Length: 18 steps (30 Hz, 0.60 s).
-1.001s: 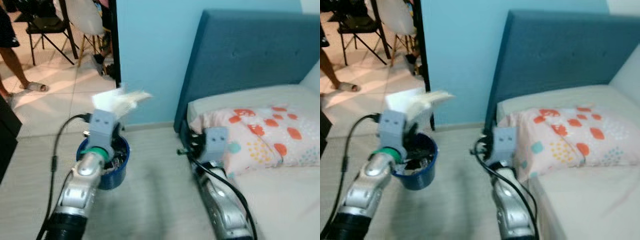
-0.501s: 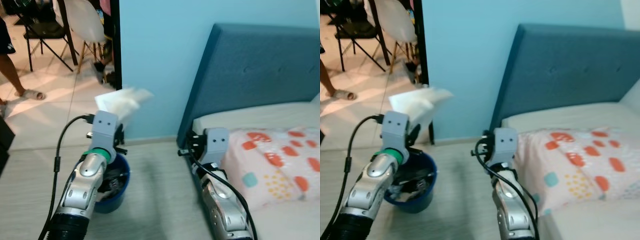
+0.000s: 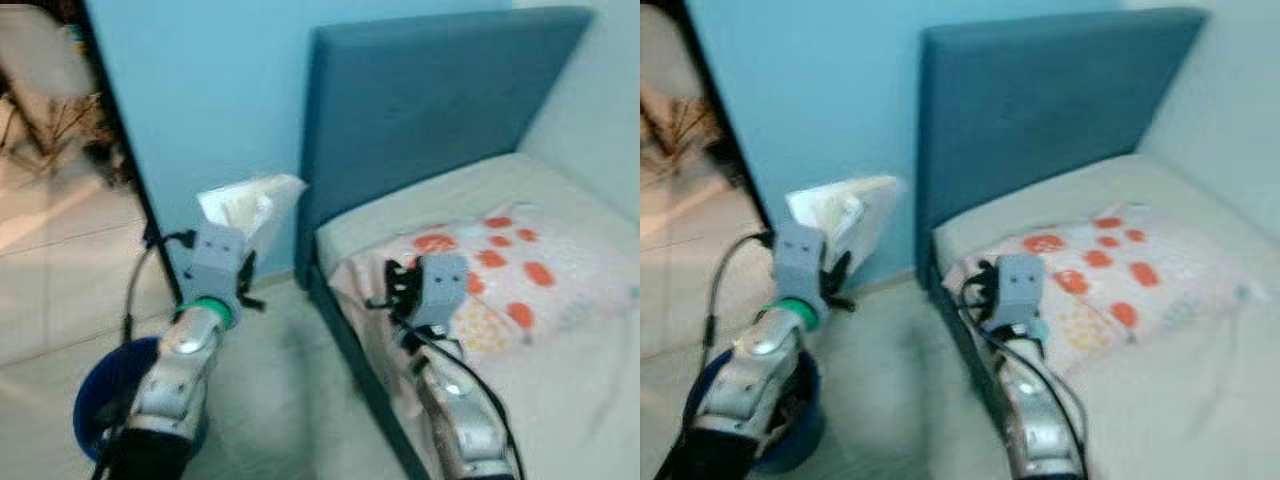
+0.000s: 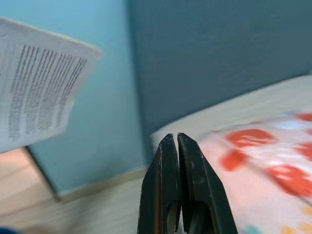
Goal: Clean up the room
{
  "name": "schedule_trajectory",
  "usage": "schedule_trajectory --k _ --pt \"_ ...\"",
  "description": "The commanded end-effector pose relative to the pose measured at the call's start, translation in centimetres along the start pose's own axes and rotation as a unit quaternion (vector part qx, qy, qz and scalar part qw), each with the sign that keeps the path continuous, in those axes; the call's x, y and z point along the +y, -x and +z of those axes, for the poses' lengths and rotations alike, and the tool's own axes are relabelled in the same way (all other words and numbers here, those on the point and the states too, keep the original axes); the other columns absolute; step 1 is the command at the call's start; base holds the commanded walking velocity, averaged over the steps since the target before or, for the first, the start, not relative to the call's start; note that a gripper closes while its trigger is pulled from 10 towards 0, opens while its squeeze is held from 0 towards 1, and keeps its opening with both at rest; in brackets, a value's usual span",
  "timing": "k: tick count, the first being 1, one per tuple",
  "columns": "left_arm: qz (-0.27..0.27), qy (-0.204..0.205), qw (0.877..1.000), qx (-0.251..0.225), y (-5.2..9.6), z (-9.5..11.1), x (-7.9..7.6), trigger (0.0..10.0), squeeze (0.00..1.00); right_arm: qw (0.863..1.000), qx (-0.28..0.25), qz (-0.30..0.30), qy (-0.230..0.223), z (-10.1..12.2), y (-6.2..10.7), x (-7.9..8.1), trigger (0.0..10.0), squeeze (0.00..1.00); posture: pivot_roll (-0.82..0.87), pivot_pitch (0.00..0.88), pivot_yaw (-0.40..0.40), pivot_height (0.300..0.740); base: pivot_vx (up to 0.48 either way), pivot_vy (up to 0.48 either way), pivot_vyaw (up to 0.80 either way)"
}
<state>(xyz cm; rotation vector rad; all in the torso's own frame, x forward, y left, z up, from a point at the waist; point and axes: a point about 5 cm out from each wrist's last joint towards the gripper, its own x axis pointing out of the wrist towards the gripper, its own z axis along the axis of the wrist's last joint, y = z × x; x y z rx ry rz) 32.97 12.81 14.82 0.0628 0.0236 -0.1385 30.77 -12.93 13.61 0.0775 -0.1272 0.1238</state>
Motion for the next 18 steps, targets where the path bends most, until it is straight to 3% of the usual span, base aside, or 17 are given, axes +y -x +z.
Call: schedule_trajectory --k 1,18 --pt "0.007 0.005 1.0 -0.006 0.1 0.4 0.4 10.0 0.0 1.0 0.015 -0.002 -0.012 -0.6 0.0 0.2 10.0 0.0 -0.05 0.056 0.036 0.707 0.0 0.0 -0.8" --pt "0.008 -0.001 1.0 -0.01 -0.1 1.0 0.8 10.0 0.0 0.997 -0.003 -0.044 -0.057 0.7 -0.6 -0.9 10.0 0.0 -0.05 0.054 0.042 0.707 0.0 0.0 -0.8"
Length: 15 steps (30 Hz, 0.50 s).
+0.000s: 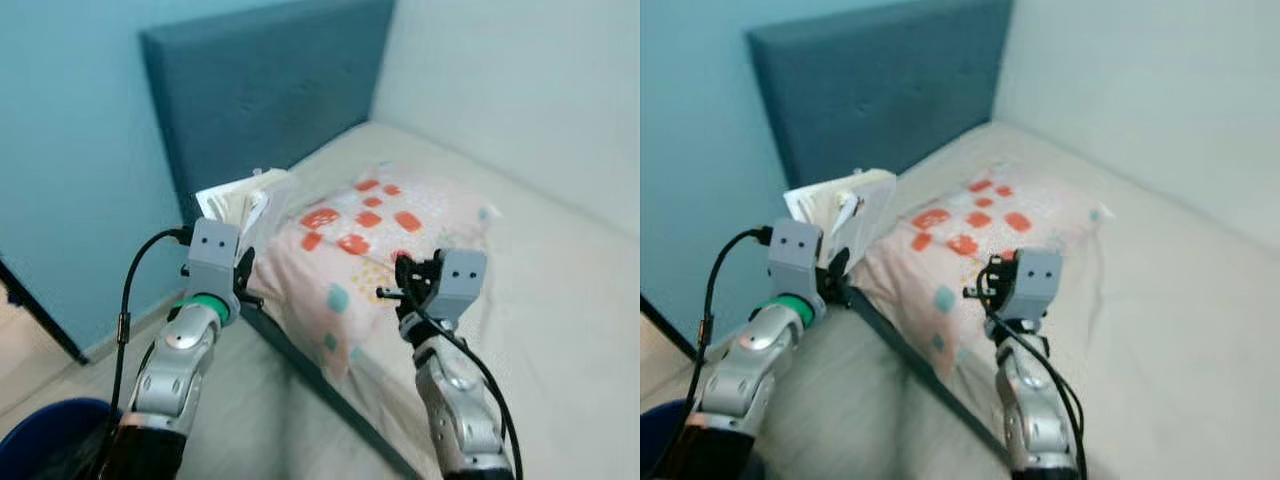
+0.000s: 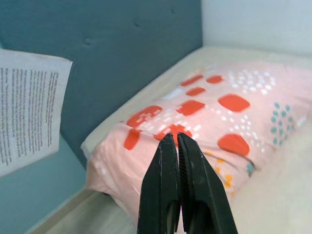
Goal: Clean up the room
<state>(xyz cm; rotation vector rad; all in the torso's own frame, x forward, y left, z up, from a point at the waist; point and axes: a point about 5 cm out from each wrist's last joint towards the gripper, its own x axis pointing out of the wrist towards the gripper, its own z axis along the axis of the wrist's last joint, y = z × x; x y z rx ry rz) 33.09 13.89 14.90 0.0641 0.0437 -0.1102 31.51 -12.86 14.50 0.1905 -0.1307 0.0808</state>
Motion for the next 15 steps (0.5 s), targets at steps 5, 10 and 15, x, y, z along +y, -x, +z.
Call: schedule_trajectory --k 5,10,15 --pt "-0.006 -0.002 1.0 -0.021 -0.11 1.05 -0.28 10.0 0.0 1.0 -0.003 -0.02 -0.001 0.32 0.03 -0.99 10.0 0.0 -0.05 0.054 0.042 0.707 0.0 0.0 -0.8" --pt "-0.008 -0.002 1.0 -0.023 -0.1 1.1 -0.34 10.0 0.0 1.0 -0.006 -0.021 -0.005 0.6 -0.1 -0.9 10.0 0.0 -0.05 0.05 0.04 0.707 0.0 0.0 -0.8" --pt "-0.007 -0.003 1.0 -0.024 -0.1 1.16 -0.32 10.0 0.0 1.0 -0.007 -0.023 -0.008 0.72 -0.2 -0.93 10.0 0.0 -0.05 0.049 0.037 0.707 0.0 0.0 -0.8"
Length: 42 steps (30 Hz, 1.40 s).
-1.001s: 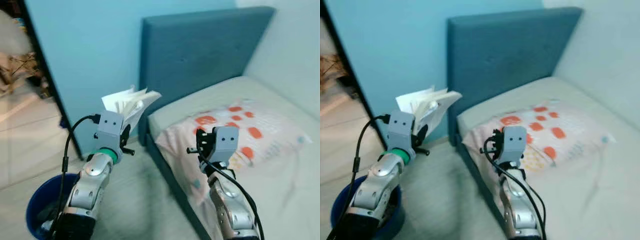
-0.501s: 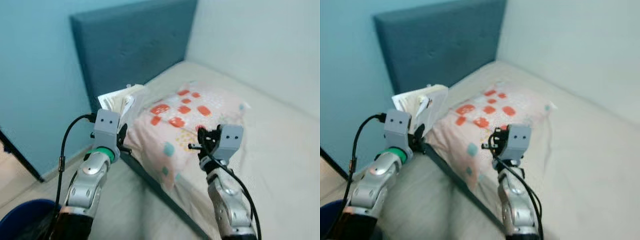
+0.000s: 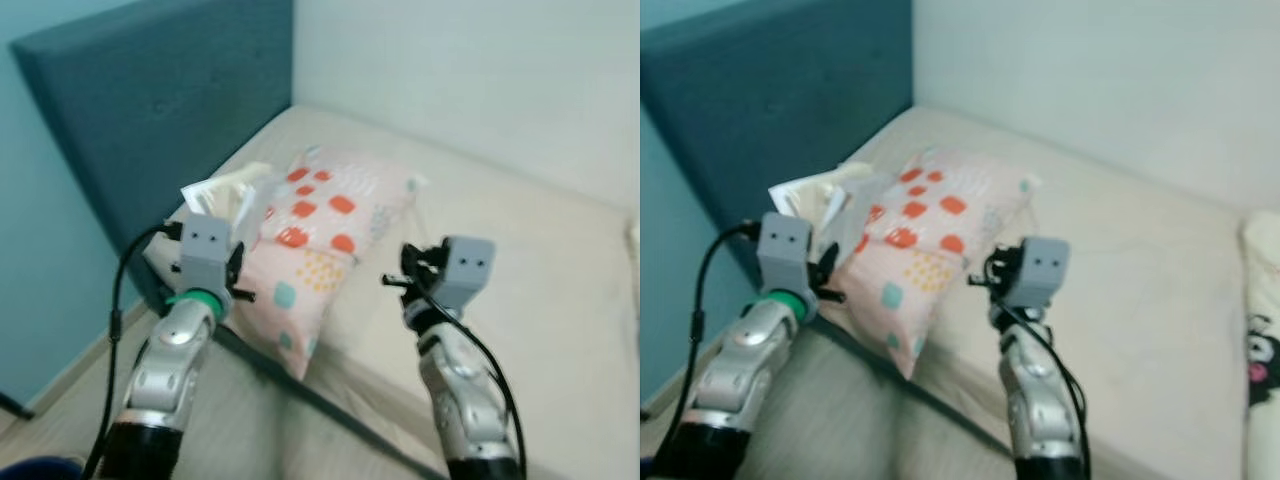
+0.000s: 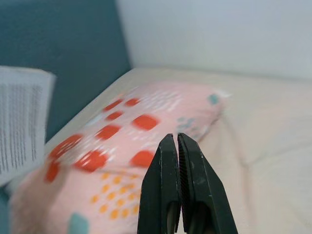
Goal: Clean up the room
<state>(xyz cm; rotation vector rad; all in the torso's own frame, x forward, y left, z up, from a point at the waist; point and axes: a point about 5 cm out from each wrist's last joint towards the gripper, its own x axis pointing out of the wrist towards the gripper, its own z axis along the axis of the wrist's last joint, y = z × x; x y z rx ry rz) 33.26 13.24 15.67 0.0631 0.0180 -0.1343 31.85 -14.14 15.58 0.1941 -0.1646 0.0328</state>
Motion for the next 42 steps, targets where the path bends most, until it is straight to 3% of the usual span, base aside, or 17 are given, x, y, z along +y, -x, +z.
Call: schedule_trajectory --k 1,28,42 --pt "0.005 -0.003 1.0 -0.011 0.09 0.36 0.28 10.0 0.0 1.0 0.013 -0.002 -0.009 -0.52 0.2 0.11 10.0 0.0 -0.05 0.048 0.037 0.707 0.0 0.0 -0.8" --pt "0.002 -0.005 1.0 -0.019 -0.01 0.62 0.41 10.0 0.0 1.0 0.017 -0.01 -0.01 -0.74 0.34 -0.13 10.0 0.0 -0.05 0.05 0.041 0.707 0.0 0.0 -0.8" --pt "-0.004 -0.007 1.0 -0.025 -0.04 0.75 0.31 10.0 0.0 1.0 0.017 -0.014 -0.006 -0.78 0.38 -0.24 10.0 0.0 -0.05 0.049 0.043 0.707 0.38 0.0 -0.8"
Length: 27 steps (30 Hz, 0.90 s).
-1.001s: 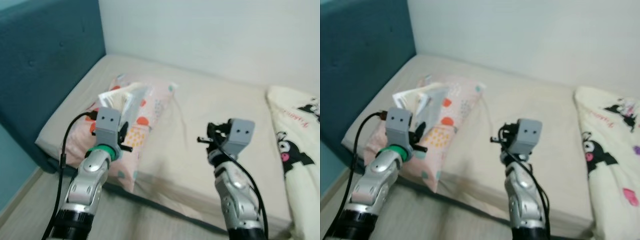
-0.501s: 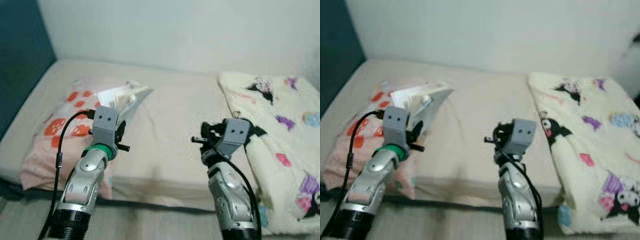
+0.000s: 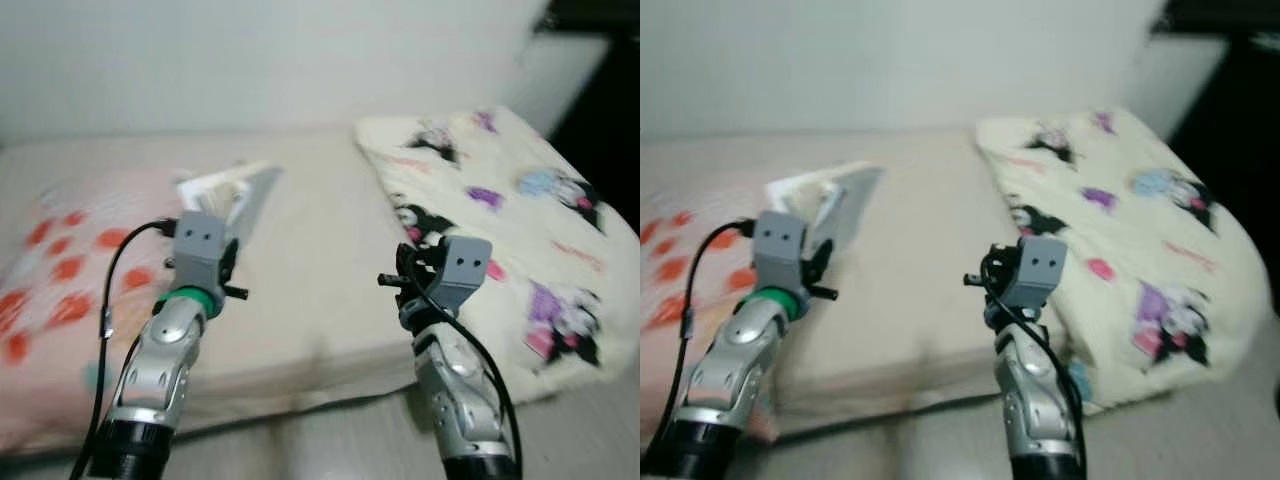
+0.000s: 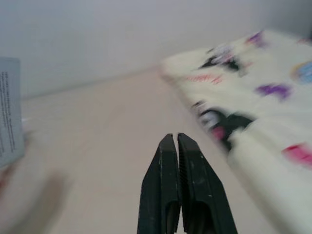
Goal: Clean up the room
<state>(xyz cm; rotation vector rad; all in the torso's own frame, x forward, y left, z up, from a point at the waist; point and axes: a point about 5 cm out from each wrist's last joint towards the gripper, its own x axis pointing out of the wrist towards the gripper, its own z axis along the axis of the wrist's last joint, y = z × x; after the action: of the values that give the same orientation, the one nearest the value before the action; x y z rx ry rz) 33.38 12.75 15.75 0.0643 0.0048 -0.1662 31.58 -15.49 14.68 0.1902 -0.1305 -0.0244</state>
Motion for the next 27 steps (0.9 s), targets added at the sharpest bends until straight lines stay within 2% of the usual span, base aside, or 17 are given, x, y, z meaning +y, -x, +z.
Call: schedule_trajectory --k 1,6,22,27 --pt "0.012 -0.006 1.0 -0.018 0.1 0.7 0.8 10.0 0.0 1.0 0.004 0.016 -0.009 -0.2 0.0 1.2 10.0 0.0 -0.05 0.048 0.043 0.707 0.405 0.0 -0.8" --pt "0.013 -0.008 1.0 -0.019 0.1 0.7 0.7 10.0 0.0 0.999 -0.001 0.03 0.011 -0.2 0.1 1.5 10.0 0.0 -0.05 0.049 0.043 0.707 0.373 0.0 -0.64" --pt "0.02 -0.005 1.0 -0.021 0.2 0.7 0.7 10.0 0.0 0.997 -0.003 0.076 0.003 -0.2 0.3 2.8 10.0 0.0 -0.05 0.047 0.044 0.707 0.0 0.0 0.0" --pt "0.022 -0.017 1.0 -0.014 0.2 0.4 0.7 10.0 0.0 0.994 0.012 0.112 0.003 -0.8 0.7 3.7 10.0 0.0 -0.05 0.047 0.046 0.707 0.0 0.0 0.0"
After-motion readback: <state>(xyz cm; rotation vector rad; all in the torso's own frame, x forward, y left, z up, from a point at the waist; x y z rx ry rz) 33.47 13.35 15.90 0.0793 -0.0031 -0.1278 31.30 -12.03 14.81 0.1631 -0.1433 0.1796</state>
